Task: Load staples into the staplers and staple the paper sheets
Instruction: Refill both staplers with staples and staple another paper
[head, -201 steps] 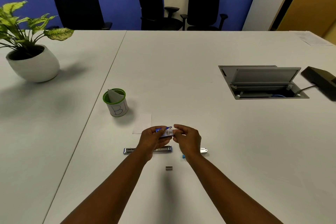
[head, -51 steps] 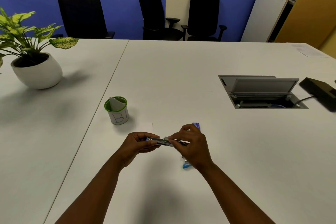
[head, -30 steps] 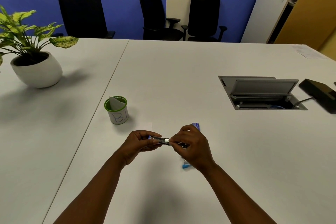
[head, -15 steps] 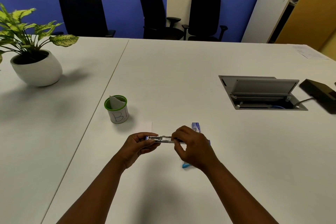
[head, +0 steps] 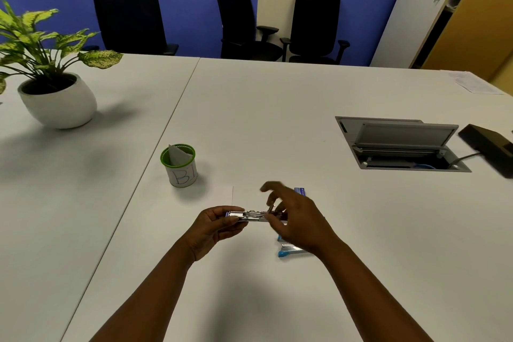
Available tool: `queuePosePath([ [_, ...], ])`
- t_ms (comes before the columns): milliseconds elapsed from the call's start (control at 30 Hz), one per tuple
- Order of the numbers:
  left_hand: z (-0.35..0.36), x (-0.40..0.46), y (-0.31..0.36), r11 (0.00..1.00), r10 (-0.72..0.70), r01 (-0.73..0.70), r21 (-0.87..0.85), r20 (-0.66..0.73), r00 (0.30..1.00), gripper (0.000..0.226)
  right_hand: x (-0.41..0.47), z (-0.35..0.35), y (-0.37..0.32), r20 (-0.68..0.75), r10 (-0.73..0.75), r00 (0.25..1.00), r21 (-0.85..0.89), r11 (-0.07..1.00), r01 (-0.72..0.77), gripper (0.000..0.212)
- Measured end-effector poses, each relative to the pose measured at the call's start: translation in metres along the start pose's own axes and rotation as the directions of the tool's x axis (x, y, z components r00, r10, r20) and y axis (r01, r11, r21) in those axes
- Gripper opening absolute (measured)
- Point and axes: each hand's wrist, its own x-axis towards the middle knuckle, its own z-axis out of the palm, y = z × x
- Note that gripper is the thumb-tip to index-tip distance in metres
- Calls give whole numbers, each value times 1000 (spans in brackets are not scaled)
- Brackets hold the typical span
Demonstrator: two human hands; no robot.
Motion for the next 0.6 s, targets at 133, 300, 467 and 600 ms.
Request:
queuePosePath([
  [133,1,1,4,999,-9,10,44,-22,1000,19,1,-3,6,-78,123,989,244,965,-101,29],
  [300,9,3,6,996,-8,9,93,-14,1000,18,0,5,2,-111,98,989,235,969,-70,11],
  [467,11,2,0,991,-6,7,133,-6,1000,17,1,9,2,56,-38,998,-62,997,41,17],
  [600,12,2,-3,990,-12,15,138,-26,1000,21,6,11,0,188,-93,978,-240,961,137,24],
])
